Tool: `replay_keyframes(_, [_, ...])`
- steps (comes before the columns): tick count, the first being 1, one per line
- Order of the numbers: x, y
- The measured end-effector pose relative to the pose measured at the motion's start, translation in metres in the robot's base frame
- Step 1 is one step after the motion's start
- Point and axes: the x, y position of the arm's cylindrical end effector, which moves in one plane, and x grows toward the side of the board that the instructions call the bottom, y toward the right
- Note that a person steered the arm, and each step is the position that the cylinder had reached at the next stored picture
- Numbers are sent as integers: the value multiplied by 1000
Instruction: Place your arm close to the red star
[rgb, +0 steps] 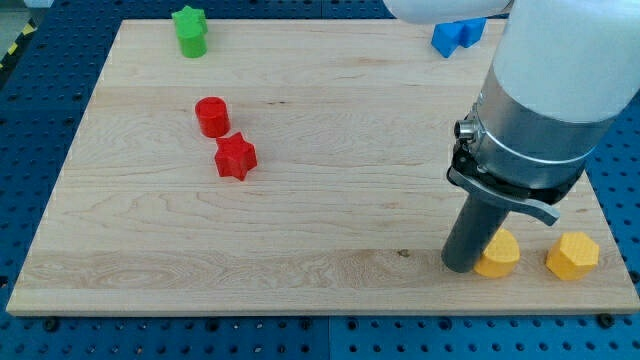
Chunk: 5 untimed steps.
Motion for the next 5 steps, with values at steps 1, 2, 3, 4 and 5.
replay_keyframes(1, [0, 1])
replay_keyframes(2, [0, 15])
replay_keyframes(3, [0, 28])
replay_keyframes(4, [0, 23])
replay_keyframes(5, [-16, -15])
